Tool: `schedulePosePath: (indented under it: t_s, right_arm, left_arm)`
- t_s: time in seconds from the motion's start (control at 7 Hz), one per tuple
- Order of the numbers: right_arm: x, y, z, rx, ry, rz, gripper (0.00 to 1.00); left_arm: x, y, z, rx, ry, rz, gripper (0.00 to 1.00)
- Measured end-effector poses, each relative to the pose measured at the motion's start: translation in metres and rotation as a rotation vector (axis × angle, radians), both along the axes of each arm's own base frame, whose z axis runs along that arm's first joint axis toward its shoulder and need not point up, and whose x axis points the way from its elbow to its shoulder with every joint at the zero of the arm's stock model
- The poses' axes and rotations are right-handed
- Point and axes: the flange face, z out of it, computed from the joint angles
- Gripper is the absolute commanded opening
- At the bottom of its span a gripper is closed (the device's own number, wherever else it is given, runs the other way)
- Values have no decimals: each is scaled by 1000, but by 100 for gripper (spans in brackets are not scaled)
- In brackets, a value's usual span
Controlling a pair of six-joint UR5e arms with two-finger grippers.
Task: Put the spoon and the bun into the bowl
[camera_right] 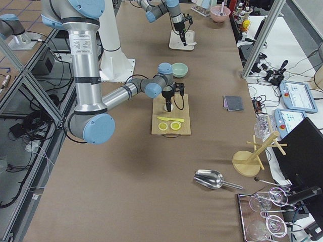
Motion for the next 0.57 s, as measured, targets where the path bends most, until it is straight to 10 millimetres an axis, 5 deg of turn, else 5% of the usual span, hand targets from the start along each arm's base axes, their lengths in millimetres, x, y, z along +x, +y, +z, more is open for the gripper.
schedulePosePath:
  t_s: [0.57]
  right_arm:
    - [-8,-2,-16,17,-31,-2,0]
  left_arm:
    - [12,1,-1,-2,-5,12,0]
